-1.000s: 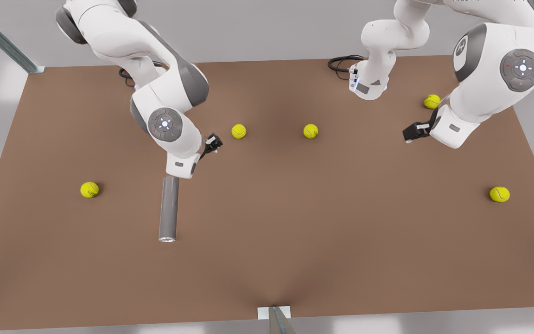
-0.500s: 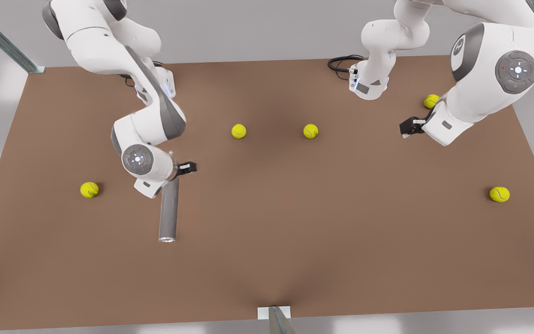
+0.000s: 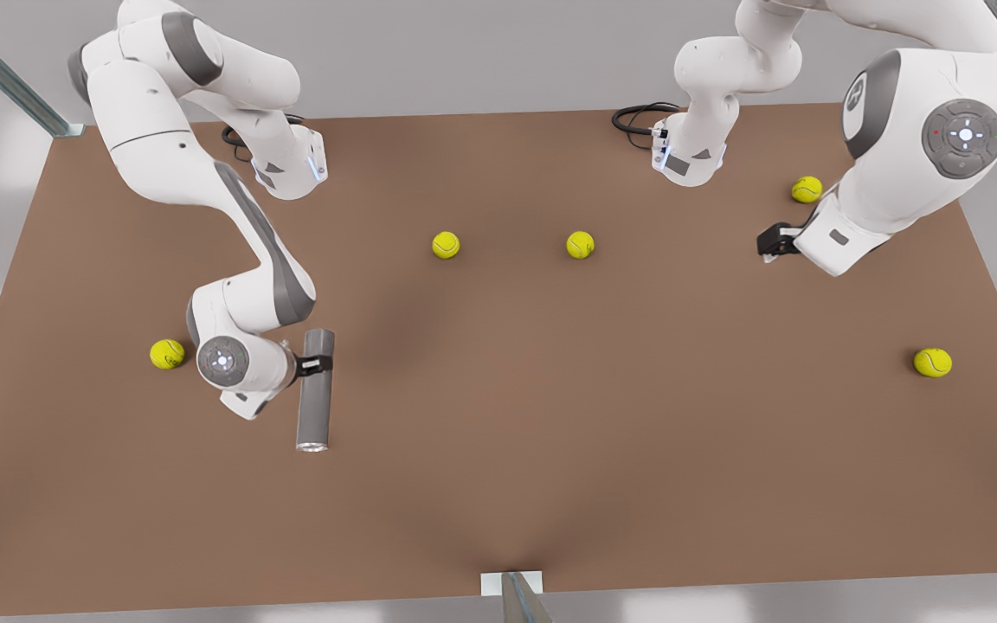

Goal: Put the tennis tube upright

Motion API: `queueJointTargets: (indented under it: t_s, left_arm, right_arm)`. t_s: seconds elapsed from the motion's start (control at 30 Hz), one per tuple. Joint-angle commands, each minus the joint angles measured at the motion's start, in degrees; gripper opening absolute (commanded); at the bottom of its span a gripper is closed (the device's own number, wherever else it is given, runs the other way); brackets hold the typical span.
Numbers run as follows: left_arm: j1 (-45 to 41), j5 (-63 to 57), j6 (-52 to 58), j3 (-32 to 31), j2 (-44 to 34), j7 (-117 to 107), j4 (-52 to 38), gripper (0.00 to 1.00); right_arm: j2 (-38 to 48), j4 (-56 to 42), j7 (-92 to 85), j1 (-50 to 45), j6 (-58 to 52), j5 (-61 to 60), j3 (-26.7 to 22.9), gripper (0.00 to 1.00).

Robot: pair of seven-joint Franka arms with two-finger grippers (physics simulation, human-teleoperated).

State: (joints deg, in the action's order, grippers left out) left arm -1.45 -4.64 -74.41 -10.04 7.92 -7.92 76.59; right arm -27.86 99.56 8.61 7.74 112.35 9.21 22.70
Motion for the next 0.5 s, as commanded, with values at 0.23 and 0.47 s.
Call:
queueJointTargets:
  t_s: [0.23, 0.47]
  left_arm:
    - [-0.4, -0.54, -0.56, -0.06, -0.1, 2.56, 0.22, 1.0]
    - [-0.48, -0.54, -0.3, -0.06, -0.1, 2.56, 0.31, 1.0]
  right_arm:
    - [-2.38, 2.39, 0.27, 0.43, 11.92, 2.92, -0.02, 1.0]
    - [-1.32, 8.63, 2.81, 1.05, 16.32, 2.92, -0.02, 1.0]
